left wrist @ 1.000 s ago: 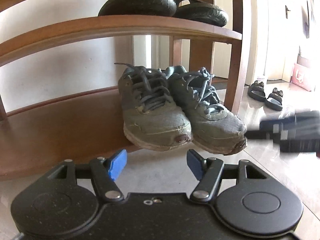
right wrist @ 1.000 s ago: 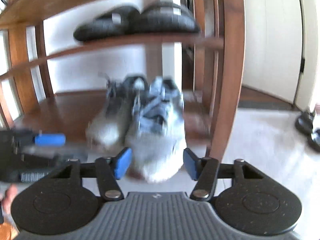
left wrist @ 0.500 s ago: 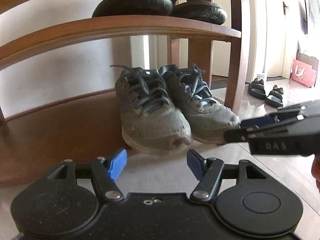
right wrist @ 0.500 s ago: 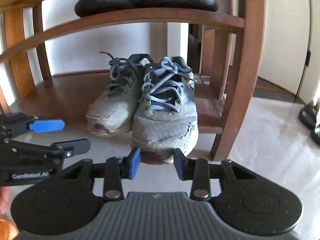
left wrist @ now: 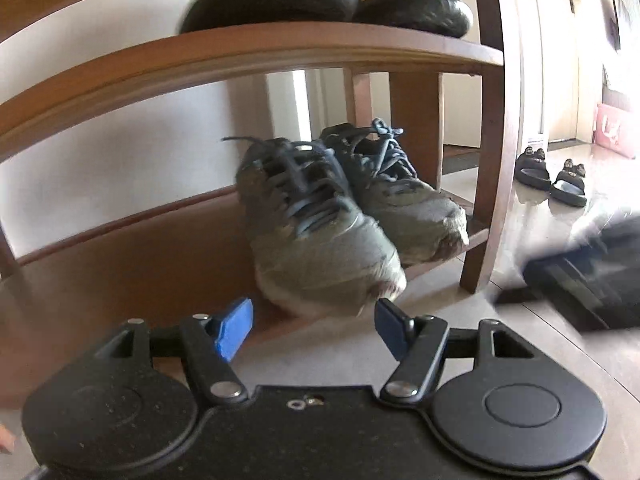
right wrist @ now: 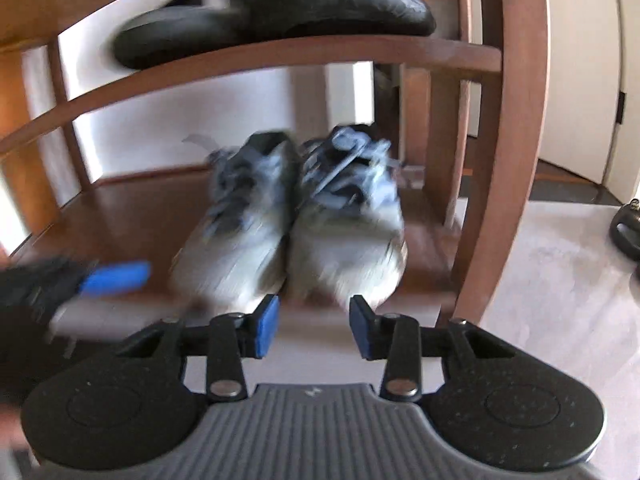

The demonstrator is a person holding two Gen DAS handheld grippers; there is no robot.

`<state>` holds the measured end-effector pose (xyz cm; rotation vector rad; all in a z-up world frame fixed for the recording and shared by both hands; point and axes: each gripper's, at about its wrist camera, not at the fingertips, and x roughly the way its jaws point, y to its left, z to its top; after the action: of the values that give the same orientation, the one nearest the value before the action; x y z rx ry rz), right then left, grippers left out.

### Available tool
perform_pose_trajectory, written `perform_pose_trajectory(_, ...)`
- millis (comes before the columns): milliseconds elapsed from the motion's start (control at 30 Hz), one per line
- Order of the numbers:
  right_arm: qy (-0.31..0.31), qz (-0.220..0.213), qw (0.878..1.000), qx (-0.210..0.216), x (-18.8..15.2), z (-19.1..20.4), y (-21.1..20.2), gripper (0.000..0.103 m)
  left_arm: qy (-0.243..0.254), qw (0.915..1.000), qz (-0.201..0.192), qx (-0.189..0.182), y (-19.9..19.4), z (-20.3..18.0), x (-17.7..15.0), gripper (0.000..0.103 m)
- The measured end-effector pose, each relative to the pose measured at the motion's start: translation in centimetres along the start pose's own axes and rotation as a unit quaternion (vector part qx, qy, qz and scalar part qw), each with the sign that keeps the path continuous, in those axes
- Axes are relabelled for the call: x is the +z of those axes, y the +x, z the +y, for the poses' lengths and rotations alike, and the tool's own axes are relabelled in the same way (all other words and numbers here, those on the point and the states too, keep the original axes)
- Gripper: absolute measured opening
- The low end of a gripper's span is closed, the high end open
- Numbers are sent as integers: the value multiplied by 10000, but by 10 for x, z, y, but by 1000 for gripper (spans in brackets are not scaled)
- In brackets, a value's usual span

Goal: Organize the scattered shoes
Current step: 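Move the right tool to the white heart-print slides beside the orange slides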

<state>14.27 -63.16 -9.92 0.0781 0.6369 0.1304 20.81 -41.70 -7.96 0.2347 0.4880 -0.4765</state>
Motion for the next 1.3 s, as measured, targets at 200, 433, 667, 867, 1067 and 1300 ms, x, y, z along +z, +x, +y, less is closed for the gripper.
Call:
perform_pose_trajectory(200, -82, 1425, 9820, 1237, -78, 33, -61, 50, 244, 9988, 361, -235, -45, 5, -33, 68)
perform_pose_trajectory(433, -312, 3680, 9096, 1907, -132, 96, -76, 66, 160, 9981, 507, -299, -89, 14, -43, 68)
perform_pose_trajectory(667, 331, 4759, 8658, 1507, -159, 115, -52, 71, 177, 9984, 380, -371, -117, 18, -42, 68)
perform_pose_trajectory(867, -355, 5125, 8506, 1122, -163, 144, -44, 74, 107, 9988, 323, -356, -129, 25, -41, 68)
perform_pose_trajectory(1067, -217, 5601, 8220, 1008, -172, 141, -40, 76, -39, 9990, 363, -268, -132, 35, -43, 68)
perform_pose_trajectory(1300, 38, 5578, 8235, 1033, -172, 134, -37, 51, -29, 9988, 362, -316, -132, 34, -44, 68)
